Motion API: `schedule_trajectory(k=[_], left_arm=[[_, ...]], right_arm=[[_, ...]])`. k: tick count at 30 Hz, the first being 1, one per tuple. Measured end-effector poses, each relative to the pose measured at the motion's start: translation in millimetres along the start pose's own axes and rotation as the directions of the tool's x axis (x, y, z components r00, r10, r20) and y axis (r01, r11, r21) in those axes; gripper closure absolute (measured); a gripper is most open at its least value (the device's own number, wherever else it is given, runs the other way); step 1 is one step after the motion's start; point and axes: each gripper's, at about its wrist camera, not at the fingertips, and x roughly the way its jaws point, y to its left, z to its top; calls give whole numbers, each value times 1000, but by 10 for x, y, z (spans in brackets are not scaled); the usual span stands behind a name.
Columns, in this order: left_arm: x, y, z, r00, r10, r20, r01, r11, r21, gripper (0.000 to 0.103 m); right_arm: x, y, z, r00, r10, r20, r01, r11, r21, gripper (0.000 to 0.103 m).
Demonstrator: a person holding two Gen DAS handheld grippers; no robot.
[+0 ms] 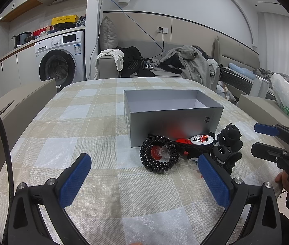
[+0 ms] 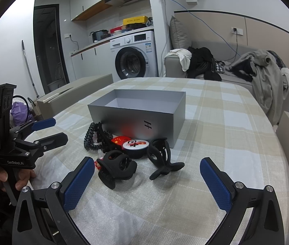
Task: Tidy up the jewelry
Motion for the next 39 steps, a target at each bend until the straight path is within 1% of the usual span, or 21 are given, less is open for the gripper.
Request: schedule_trajectory(k=[15, 17, 21, 24, 27, 29, 30, 32, 35, 37, 39], left_arm=[[32, -18, -21, 1000, -1, -7, 1, 1000, -7, 1], [26, -7, -7, 1000, -2, -9, 2, 1000, -11, 1], [14, 43, 29, 1000, -10, -17, 9, 999, -31, 1], [6, 68, 41, 999, -43, -24, 42, 998, -54, 1], [24, 50, 33, 998, -53, -37, 51, 997, -50, 1], [30, 29, 29, 998, -54, -43, 52, 998, -43, 1], [33, 18, 28, 997, -57, -45, 55, 998, -39, 1], [32, -1, 27, 997, -60, -46, 58, 998, -32, 1], [38, -12, 22, 997, -51, -51, 49, 999, -23, 1], [45, -6, 20, 997, -56, -58, 55, 998, -27, 1], [56, 4, 20, 996, -62, -65, 60, 998, -33, 1]], right_arm=[[17, -71, -28, 1000, -3, -9, 3, 1000, 27, 0], [12, -81, -5, 1000, -9, -22, 10, 999, 33, 0], [11, -121, 17, 999, 14, -47, -11, 997, 71, 0], [80, -155, 12, 995, 28, -91, -19, 995, 103, 0], [144, -177, 16, 993, 32, -113, -17, 991, 131, 10], [188, -200, 27, 991, 14, -131, 4, 990, 141, 21], [212, -221, 34, 990, 6, -140, 15, 989, 148, 23], [264, -245, 50, 987, 12, -160, 14, 987, 160, 33], [313, -235, 71, 984, 9, -176, 19, 987, 159, 35], [350, -222, 88, 983, 2, -183, 27, 988, 154, 40], [388, -215, 107, 981, -9, -192, 39, 988, 152, 41]])
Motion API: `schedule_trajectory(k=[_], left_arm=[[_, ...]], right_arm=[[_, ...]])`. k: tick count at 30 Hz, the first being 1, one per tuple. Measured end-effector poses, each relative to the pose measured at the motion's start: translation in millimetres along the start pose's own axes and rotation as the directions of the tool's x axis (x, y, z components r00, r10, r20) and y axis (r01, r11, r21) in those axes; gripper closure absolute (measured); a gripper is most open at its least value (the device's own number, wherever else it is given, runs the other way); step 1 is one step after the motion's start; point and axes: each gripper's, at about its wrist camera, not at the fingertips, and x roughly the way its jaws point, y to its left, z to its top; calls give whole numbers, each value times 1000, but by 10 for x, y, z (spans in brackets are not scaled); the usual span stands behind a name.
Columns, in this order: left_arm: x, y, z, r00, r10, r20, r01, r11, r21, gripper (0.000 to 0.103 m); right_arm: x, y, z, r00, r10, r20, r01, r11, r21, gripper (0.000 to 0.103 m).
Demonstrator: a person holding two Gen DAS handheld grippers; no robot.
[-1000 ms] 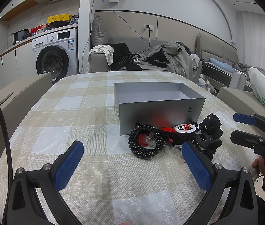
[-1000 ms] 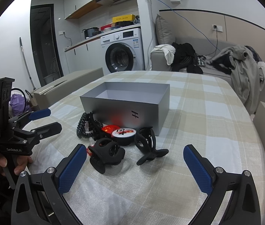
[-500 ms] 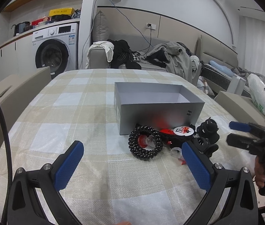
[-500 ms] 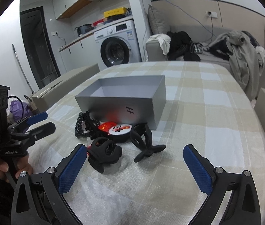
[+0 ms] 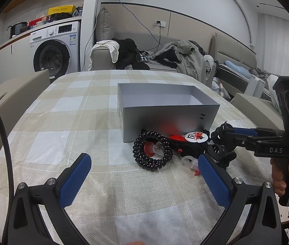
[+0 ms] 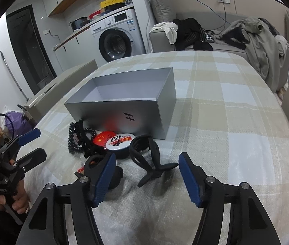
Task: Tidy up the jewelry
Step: 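Move the right tool to a black hair tie while the left tool approaches the black bead bracelet, then close the right tool on the black hair tie while the left tool grasps the bead bracelet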
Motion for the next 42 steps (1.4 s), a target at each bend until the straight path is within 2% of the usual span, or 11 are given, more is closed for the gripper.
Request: schedule_trajectory(k=[2, 10, 12, 19, 21, 24, 28, 32, 34, 38, 42], left_arm=[[9, 10, -1, 1000, -1, -10, 1, 1000, -6, 1], [48, 55, 15, 999, -15, -43, 13, 999, -39, 1], [62, 57, 24, 999, -11, -54, 9, 999, -40, 1], [255, 75, 112, 988, -29, -152, 23, 999, -42, 2], [321, 50, 107, 981, -49, -188, 46, 999, -23, 13], [406, -11, 89, 969, -60, -240, 63, 998, 4, 23], [411, -64, 94, 964, -70, -256, 78, 997, 19, 30], [410, -61, 82, 962, -74, -263, 83, 996, 23, 65], [385, -29, 80, 964, -78, -253, 83, 996, 9, 70], [338, 25, 71, 965, -104, -240, 102, 995, -20, 89], [264, 22, 55, 970, -100, -221, 100, 995, -11, 89]], right_arm=[[41, 0, 18, 1000, -6, -8, 6, 1000, -1, 52], [-92, -31, -9, 999, 25, 44, -25, 1000, 13, 53], [-168, -81, -22, 995, 62, 74, -65, 997, 41, 53], [-232, -81, -16, 989, 112, 92, -117, 992, 55, 53], [-222, -63, -14, 989, 120, 89, -124, 991, 48, 53], [-222, -46, -15, 987, 130, 92, -134, 990, 41, 53], [-239, -44, -15, 986, 139, 97, -144, 989, 42, 52], [-252, -38, -16, 985, 143, 99, -147, 988, 40, 52], [-256, -36, -18, 984, 146, 99, -150, 988, 40, 52], [-264, -20, -24, 984, 149, 99, -153, 988, 34, 52], [-268, -23, -33, 983, 154, 100, -158, 987, 34, 52]])
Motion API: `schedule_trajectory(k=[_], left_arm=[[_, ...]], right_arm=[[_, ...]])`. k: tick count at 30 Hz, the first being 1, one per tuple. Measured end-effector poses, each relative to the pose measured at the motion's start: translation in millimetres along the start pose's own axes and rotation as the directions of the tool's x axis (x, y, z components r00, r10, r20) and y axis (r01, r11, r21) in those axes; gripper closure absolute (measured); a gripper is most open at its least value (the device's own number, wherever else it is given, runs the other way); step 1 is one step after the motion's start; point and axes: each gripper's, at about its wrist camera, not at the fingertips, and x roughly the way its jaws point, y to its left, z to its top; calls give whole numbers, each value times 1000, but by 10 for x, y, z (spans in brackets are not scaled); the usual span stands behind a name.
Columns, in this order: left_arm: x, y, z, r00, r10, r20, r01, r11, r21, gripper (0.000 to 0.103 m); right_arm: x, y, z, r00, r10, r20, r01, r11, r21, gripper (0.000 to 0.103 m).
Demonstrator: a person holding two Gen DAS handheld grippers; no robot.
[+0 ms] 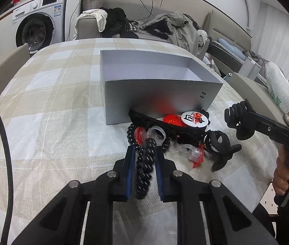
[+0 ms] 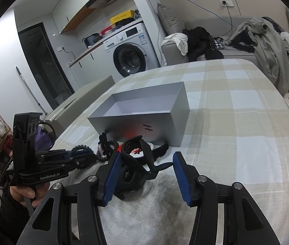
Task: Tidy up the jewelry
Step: 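Close the right tool on the black hair tie while the left tool grasps the bead bracelet, then carry the hair tie into the grey box with the right tool while the left tool drops the bracelet in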
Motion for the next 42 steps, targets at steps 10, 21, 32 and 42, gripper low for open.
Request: schedule_trajectory(k=[10, 21, 32, 42], left_arm=[[-15, 53, -51, 1000, 19, 3, -19, 1000, 6, 89], [-187, 17, 38, 993, 10, 121, -13, 1000, 22, 99], [-224, -17, 262, 981, 23, 192, -28, 999, 27, 99], [-98, 29, 530, 973, 44, 225, -46, 999, 6, 99]], right_arm=[[22, 4, -6, 1000, -4, -9, 4, 1000, -4, 52], [4, 0, 14, 1000, -3, 3, 3, 1000, -6, 52], [-24, 62, 200, 999, 9, 50, -8, 1000, -12, 52], [110, 92, 506, 996, 14, 91, -13, 1000, -18, 52]])
